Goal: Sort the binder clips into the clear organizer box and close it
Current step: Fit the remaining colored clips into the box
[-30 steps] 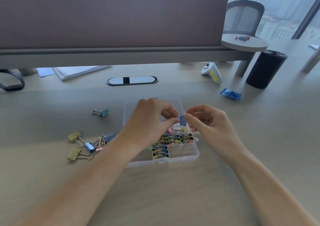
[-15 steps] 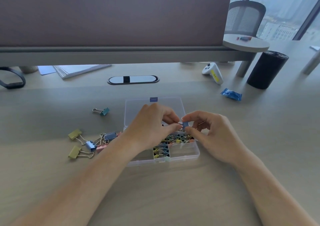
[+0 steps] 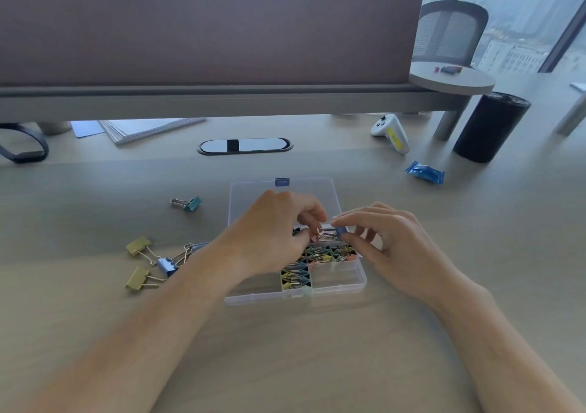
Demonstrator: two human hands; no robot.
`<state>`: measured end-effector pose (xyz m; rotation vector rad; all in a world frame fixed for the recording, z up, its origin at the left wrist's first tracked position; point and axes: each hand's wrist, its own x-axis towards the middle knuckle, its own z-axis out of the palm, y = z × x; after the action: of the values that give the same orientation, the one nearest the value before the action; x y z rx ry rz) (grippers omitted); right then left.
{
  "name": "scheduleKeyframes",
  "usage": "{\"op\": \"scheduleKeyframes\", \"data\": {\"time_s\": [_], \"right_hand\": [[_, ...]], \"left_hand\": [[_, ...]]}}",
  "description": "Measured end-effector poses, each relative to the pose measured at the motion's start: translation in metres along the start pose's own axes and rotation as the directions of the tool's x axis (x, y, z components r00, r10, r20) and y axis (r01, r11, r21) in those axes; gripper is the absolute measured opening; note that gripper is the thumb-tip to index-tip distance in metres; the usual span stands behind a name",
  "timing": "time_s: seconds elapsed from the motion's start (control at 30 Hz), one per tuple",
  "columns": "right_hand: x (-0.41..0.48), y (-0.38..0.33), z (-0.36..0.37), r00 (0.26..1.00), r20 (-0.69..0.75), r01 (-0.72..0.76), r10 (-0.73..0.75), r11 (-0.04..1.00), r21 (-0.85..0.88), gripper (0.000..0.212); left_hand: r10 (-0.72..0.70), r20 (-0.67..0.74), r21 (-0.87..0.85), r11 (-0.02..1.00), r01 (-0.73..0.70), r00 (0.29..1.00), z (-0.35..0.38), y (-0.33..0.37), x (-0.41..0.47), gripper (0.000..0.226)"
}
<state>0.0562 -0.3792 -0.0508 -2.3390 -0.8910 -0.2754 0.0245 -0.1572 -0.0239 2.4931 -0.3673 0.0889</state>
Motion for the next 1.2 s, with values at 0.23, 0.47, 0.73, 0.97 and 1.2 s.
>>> {"op": "scheduleKeyframes", "data": {"time_s": [0.23,0.47,0.73,0.97,1.2], "right_hand": [[0.0005,0.0037,0.0042,0.999,-0.007,0.043,-0.043,0.999,0.017,0.019],[0.0003,0.0025,0.0064,0.999,0.001,0.049,-0.049,0.999,-0.012,0.017],[-0.0011,0.0001,0.0047,0.999,0.013,0.049,-0.048,0.996,-0.068,0.021],[-0.0027,-0.0043,0.0025,0.999,-0.024,0.036,-0.037,0.999,-0.016,0.022],[-0.0029,-0.0006,0.0048,1.000,-0.006,-0.002,0.002,1.000,-0.014,0.024]], "left_hand": [[0.012,-0.009,0.017,1.000,-0.011,1.000,0.0005,0.0013,-0.0011,0.027],[0.023,-0.027,0.028,0.999,-0.023,0.999,-0.0035,0.0027,-0.0031,0.025],[0.043,-0.031,0.034,0.999,-0.042,0.999,-0.0015,0.0032,-0.0023,0.020],[0.048,-0.026,0.023,0.999,-0.047,0.999,-0.0015,0.0039,-0.0017,0.019],[0.044,-0.047,0.015,0.999,-0.044,0.998,0.0002,0.0033,-0.0016,0.019]]}}
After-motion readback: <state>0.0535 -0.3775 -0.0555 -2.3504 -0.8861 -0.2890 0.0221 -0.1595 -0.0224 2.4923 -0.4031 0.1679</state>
